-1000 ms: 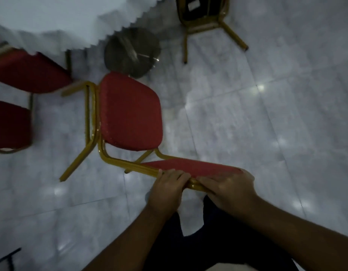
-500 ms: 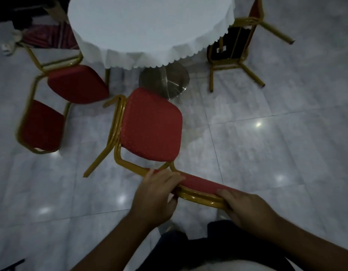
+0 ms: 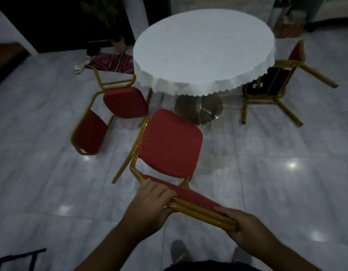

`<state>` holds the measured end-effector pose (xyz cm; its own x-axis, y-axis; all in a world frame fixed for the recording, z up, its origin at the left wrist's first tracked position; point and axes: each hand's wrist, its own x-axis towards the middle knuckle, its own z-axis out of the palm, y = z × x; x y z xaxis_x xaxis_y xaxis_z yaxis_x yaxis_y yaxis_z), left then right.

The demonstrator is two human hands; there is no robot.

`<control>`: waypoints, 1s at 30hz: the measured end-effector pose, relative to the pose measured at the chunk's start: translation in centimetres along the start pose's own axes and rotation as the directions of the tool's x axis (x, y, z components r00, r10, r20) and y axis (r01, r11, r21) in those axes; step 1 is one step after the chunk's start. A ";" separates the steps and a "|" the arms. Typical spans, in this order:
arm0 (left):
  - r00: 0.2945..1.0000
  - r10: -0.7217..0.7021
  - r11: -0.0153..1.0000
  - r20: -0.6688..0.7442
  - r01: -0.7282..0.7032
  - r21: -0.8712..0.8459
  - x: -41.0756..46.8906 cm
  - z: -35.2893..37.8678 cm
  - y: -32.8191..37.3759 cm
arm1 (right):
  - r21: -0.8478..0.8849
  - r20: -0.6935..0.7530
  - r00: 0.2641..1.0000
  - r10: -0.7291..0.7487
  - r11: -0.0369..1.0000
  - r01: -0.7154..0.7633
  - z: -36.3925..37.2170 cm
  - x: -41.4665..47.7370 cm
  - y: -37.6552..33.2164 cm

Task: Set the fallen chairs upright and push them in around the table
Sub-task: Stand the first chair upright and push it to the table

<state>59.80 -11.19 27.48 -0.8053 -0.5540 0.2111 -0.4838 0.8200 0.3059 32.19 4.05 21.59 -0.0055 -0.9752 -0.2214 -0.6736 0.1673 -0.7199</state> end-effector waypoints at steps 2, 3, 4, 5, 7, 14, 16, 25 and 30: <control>0.999 -0.046 0.996 0.009 0.047 -0.072 0.2 0.2 -0.3 | 0.016 -0.030 0.999 0.017 1.000 -0.017 -0.3 0.1 0.1; 0.998 -0.063 0.994 0.014 0.064 -0.094 0.5 0.4 -0.4 | 0.008 -0.058 0.998 0.023 1.000 -0.023 -0.6 0.3 -0.1; 0.997 -0.075 0.992 0.004 0.075 -0.106 0.9 0.6 -0.5 | -0.004 -0.089 0.996 0.024 1.000 -0.025 -1.1 0.5 -0.3; 0.996 -0.089 0.990 -0.021 0.086 -0.112 1.3 0.8 -0.5 | -0.019 -0.124 0.992 0.016 1.000 -0.019 -1.9 0.9 -0.6; 0.988 -0.137 0.984 -0.077 0.127 -0.122 1.9 1.0 -0.6 | -0.075 -0.181 0.983 -0.016 0.997 0.003 -3.8 1.8 -1.4; 0.976 -0.186 0.970 -0.117 0.164 -0.178 3.4 1.2 0.8 | -0.180 -0.212 0.975 -0.065 0.983 0.026 -7.7 1.9 -2.3; 0.978 -0.172 0.970 -0.114 0.148 -0.194 3.8 1.3 1.2 | -0.197 -0.229 0.972 -0.057 0.980 0.012 -8.1 1.3 -2.1; 0.989 -0.124 0.953 -0.080 0.096 -0.287 5.4 2.4 3.0 | -0.281 -0.282 0.959 -0.028 0.958 -0.054 -11.1 -0.7 -2.1; 0.988 -0.147 0.945 -0.050 0.125 -0.303 5.6 4.0 3.2 | -0.338 -0.262 0.964 -0.048 0.940 -0.045 -12.0 -0.7 -1.8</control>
<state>52.38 -11.14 25.92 -0.7073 -0.6751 0.2097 -0.4545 0.6615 0.5965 24.53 2.69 30.95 -0.1667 -0.9860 -0.0067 -0.8826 0.1522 -0.4448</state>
